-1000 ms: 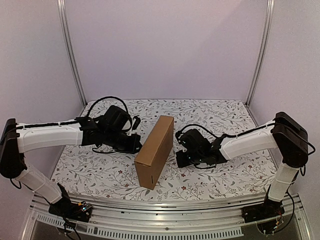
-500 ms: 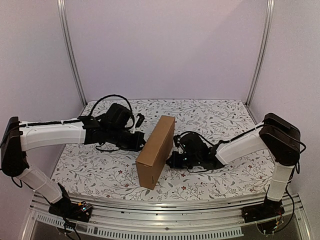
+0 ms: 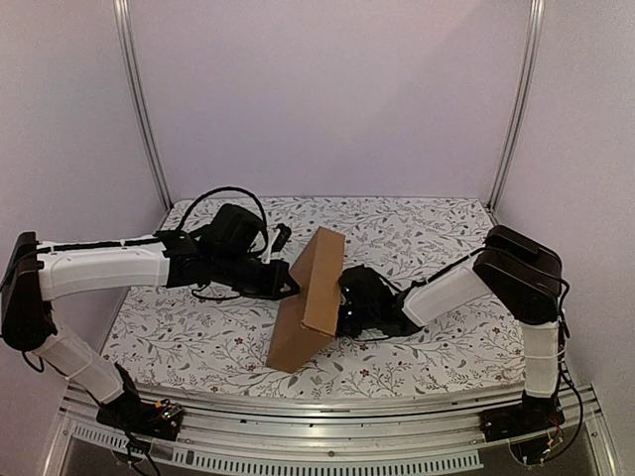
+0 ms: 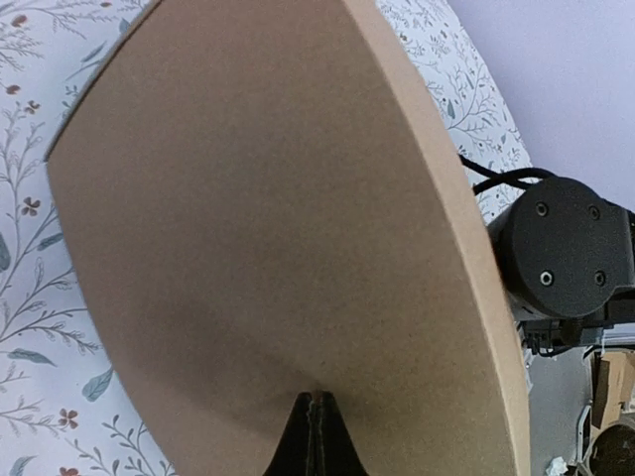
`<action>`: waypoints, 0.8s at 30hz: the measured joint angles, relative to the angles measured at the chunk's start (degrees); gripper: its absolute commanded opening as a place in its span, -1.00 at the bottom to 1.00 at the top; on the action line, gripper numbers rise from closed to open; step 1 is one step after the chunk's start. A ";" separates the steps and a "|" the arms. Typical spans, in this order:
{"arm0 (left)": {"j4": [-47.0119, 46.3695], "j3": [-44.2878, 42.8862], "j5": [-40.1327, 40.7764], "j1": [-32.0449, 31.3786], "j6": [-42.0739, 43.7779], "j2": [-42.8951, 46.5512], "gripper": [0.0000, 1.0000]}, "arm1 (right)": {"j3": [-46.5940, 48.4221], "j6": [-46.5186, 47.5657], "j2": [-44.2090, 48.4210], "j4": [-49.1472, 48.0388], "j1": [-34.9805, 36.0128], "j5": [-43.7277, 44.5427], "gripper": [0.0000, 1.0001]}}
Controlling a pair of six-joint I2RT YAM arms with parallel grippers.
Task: Fold the paper box
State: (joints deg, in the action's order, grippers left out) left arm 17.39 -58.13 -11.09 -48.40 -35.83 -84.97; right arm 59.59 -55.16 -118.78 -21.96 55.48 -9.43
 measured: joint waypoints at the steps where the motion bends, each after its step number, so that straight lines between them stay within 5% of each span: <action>1: 0.00 0.00 -0.02 -0.04 -0.02 0.20 -1.00 | 0.90 -0.35 -0.85 -0.11 0.00 -0.26 -1.00; 10: 0.02 0.02 1.16 -0.72 0.00 0.92 -1.00 | 3.32 -0.96 -3.23 -1.57 -0.55 -0.57 -1.00; 24: 1.84 0.57 5.42 0.33 1.97 1.95 -1.00 | -5.55 1.77 1.05 -6.67 -2.80 3.21 -1.00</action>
State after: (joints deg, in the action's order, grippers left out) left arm 19.22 -57.56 -5.67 -48.07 -33.87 -83.02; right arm 54.04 -53.39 -117.73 -28.62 52.69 -6.22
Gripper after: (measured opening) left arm 0.004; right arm 0.003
